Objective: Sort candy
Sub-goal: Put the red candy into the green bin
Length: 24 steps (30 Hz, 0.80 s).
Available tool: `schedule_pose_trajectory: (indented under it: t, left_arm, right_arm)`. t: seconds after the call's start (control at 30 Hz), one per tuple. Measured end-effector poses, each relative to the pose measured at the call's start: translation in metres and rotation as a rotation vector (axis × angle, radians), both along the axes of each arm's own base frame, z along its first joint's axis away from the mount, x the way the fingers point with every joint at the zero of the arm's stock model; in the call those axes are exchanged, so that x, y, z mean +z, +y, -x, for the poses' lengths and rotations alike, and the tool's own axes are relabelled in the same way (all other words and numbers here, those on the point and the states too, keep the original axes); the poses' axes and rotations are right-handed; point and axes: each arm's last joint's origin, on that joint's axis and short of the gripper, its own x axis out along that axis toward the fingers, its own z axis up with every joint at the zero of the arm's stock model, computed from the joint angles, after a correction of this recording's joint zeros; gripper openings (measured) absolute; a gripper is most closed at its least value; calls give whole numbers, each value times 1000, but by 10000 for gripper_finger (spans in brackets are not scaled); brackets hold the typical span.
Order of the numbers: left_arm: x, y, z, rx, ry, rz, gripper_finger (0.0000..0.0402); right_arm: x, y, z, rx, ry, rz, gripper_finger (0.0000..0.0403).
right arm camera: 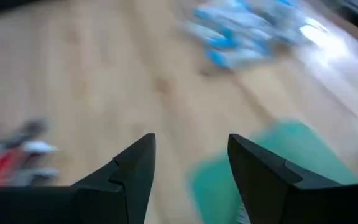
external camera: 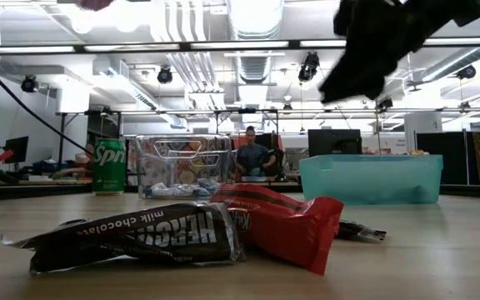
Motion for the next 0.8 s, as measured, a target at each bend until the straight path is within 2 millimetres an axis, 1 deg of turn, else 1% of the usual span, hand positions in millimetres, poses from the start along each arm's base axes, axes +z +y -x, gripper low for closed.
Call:
schedule_pose_trajectory:
  t: [0.1,0.2,0.33,0.37,0.43,0.5,0.6,0.8]
  left_arm:
    - [10,2,-19,-61,-24,-109,1]
    - [16,5,-43,-172,-45,-178,1]
    - [14,15,-73,-386,-127,-181,1]
    - [12,19,-77,-419,-152,-179,1]
    - [5,28,-84,-427,-182,-172,1]
    - [-5,38,-87,-410,-206,-159,1]
    - [-15,50,-89,-426,-271,-114,1]
    - [-35,65,-83,-395,-342,-65,1]
  right_arm:
    - [6,11,-7,171,-90,8,192]
    - [9,27,-15,357,-175,85,192]
    - [8,52,-27,599,-309,208,192]
    - [7,58,-30,646,-344,235,192]
    - [3,68,-33,716,-378,271,192]
    - [-1,75,-37,742,-413,291,192]
    - [-6,79,-42,750,-431,299,192]
    - [-8,82,-49,754,-437,308,192]
